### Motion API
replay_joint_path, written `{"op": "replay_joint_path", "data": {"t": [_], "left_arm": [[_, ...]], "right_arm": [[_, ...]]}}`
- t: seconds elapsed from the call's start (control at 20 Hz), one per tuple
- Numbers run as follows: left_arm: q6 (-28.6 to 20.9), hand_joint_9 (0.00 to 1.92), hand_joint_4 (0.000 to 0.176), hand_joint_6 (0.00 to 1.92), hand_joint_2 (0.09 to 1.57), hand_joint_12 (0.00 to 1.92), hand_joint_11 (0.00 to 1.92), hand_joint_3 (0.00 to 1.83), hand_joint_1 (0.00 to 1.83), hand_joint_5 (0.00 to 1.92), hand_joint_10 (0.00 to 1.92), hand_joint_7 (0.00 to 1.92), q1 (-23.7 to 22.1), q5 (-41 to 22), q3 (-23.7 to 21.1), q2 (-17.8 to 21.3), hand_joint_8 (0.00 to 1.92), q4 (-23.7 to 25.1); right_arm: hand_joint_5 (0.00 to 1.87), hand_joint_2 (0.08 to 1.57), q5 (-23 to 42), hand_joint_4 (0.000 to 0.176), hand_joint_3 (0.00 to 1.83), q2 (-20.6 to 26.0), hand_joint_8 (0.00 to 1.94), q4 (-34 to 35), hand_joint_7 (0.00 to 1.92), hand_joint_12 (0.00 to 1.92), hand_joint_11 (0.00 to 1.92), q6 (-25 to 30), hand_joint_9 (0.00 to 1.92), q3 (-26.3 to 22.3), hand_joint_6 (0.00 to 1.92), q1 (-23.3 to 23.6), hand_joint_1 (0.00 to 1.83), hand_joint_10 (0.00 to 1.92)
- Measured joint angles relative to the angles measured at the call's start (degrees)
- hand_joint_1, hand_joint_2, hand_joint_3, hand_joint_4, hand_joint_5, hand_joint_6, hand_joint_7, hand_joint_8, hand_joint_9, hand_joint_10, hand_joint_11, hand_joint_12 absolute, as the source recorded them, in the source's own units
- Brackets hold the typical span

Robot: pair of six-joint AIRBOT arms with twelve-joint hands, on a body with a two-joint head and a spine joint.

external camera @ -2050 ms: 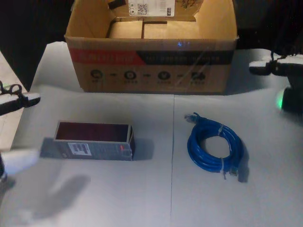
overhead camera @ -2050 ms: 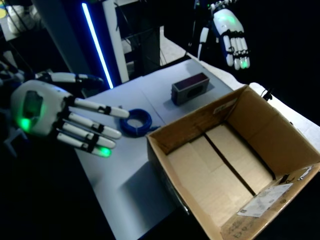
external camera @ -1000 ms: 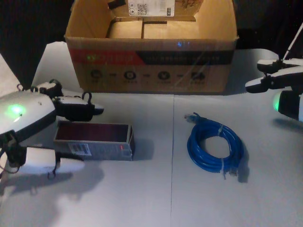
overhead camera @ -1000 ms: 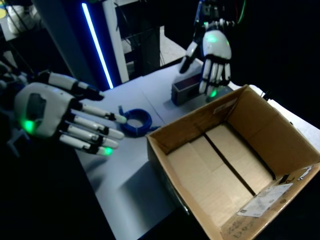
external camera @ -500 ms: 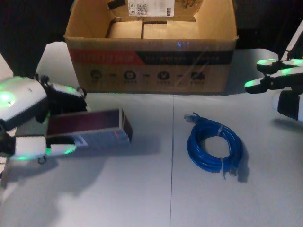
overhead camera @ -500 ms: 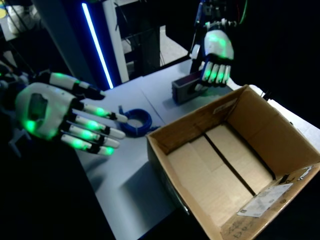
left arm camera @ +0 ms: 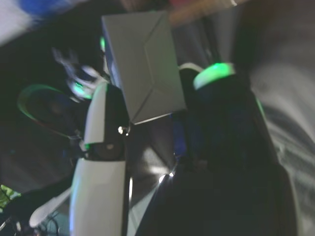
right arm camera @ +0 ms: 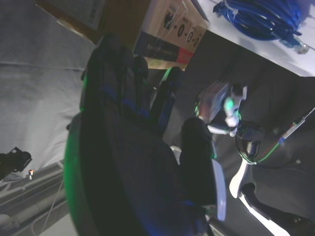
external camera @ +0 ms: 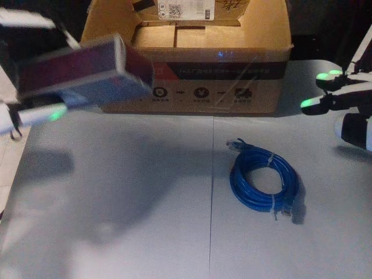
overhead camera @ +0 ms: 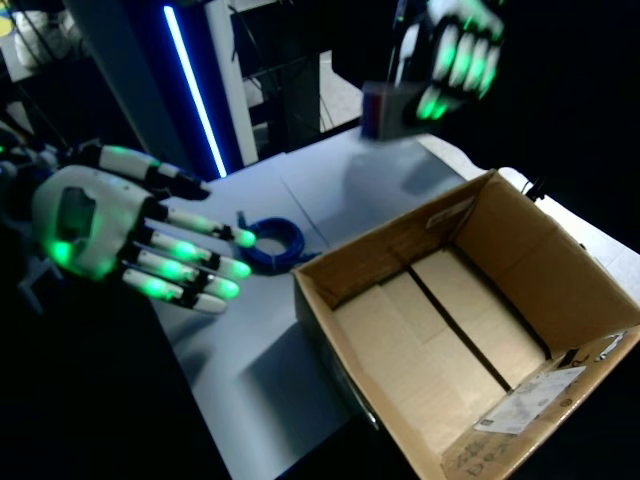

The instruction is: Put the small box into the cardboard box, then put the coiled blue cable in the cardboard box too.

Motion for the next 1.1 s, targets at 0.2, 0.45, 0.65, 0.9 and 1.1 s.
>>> {"op": "replay_joint_path", "data": {"t": [0.2, 0.45, 0.65, 0.9, 1.1], "left_arm": [[0.0, 0.84, 0.000, 0.93, 1.15, 1.52, 0.69, 0.00, 1.22, 0.91, 1.05, 0.93, -1.5, -2.3, 4.1, -1.2, 1.23, -7.4], [0.1, 0.80, 0.000, 0.86, 1.15, 1.73, 0.68, 0.00, 1.23, 0.94, 1.34, 0.92, -13.1, 5.0, 10.1, -5.5, 1.30, -8.0], [0.1, 0.78, 0.000, 0.89, 1.15, 1.67, 0.57, 0.00, 1.22, 0.93, 1.17, 0.90, -26.7, 18.7, 16.9, -11.3, 1.30, -2.4], [0.0, 0.62, 0.000, 0.02, 1.08, 1.92, 0.66, 0.00, 1.11, 0.60, 1.89, 0.58, -39.7, 33.5, 23.7, -21.3, 1.55, 6.4], [-0.2, 0.88, 0.000, 0.08, 1.06, 1.92, 0.80, 0.00, 1.12, 0.84, 1.66, 0.87, -40.0, 40.3, 27.6, -26.4, 1.36, 5.8]], "right_arm": [[0.38, 1.46, -0.1, 0.128, 0.00, -0.1, 0.00, 0.3, 0.31, 0.63, 0.00, 0.0, 0.24, 0.2, 0.00, 0.0, 0.00, 0.00], [0.39, 1.46, -0.1, 0.116, 0.00, -0.5, 0.00, 0.1, 0.32, 0.65, 0.00, 0.0, 0.27, 0.4, 0.00, 0.0, 0.09, 0.01], [0.39, 1.46, -0.1, 0.114, 0.00, -0.7, 0.00, 0.2, 0.30, 0.63, 0.00, 0.0, 0.25, 0.8, 0.00, 0.0, 0.11, 0.00], [0.36, 1.47, 0.1, 0.123, 0.00, -1.8, 0.00, 0.0, 0.30, 0.55, 0.00, 0.0, 0.24, 1.8, 0.00, 0.0, 0.11, 0.00], [0.37, 1.45, -0.2, 0.124, 0.00, -2.4, 0.00, -0.2, 0.31, 0.47, 0.00, 0.0, 0.23, 2.4, 0.00, 0.0, 0.14, 0.00]]}}
